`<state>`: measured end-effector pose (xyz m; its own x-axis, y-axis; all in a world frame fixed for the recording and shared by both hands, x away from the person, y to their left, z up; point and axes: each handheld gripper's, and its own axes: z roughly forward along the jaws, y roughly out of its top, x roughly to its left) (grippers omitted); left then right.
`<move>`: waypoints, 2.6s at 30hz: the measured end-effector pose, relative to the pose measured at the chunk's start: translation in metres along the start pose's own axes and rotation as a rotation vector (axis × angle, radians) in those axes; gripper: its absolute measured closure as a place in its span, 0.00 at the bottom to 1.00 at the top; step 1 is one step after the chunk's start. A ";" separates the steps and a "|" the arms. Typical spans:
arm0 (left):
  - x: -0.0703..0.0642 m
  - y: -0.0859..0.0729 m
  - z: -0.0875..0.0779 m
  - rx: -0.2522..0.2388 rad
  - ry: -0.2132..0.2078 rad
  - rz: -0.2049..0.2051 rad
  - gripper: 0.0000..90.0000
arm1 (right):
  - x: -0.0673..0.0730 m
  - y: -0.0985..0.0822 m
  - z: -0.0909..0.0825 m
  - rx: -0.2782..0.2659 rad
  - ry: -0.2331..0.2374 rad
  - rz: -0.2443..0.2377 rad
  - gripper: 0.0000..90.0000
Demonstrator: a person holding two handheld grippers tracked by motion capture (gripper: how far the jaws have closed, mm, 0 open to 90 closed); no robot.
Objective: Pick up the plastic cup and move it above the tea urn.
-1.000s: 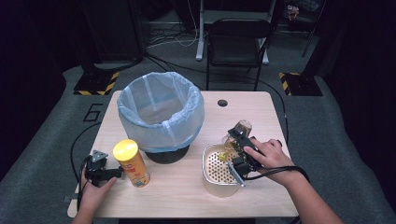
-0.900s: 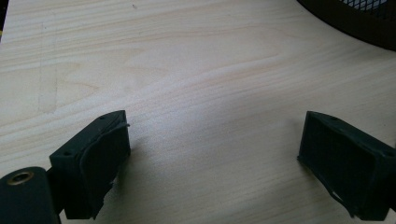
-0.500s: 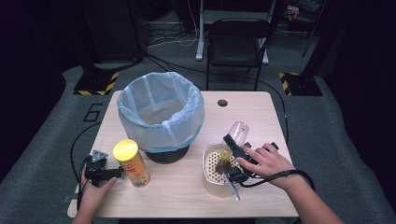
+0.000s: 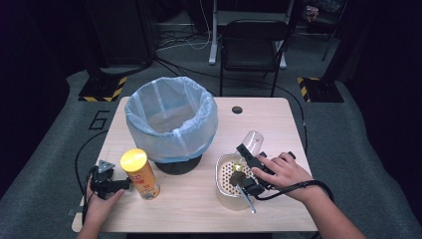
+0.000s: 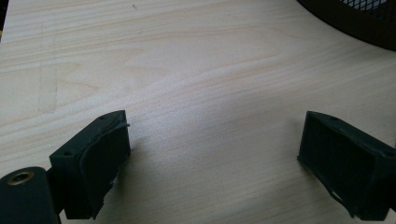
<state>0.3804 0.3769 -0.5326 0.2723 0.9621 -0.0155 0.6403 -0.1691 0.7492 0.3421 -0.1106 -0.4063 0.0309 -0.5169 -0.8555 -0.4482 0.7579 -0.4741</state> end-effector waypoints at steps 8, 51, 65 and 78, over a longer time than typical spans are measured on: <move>0.000 0.000 0.000 0.000 0.000 0.000 0.09 | -0.002 0.000 0.000 -0.009 0.001 0.006 0.41; 0.000 0.000 0.000 0.000 0.001 -0.001 0.09 | -0.009 -0.003 -0.005 -0.058 -0.059 0.206 0.41; 0.000 0.000 0.000 0.000 0.000 0.000 0.09 | -0.019 -0.036 -0.005 -0.266 -0.133 1.171 0.40; 0.000 0.000 0.000 -0.001 0.000 -0.001 0.09 | -0.021 -0.074 0.004 -0.540 0.046 1.849 0.40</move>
<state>0.3804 0.3768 -0.5326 0.2717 0.9623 -0.0162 0.6402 -0.1681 0.7496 0.3784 -0.1538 -0.3542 -0.7506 0.6470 -0.1343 -0.0795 0.1134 0.9904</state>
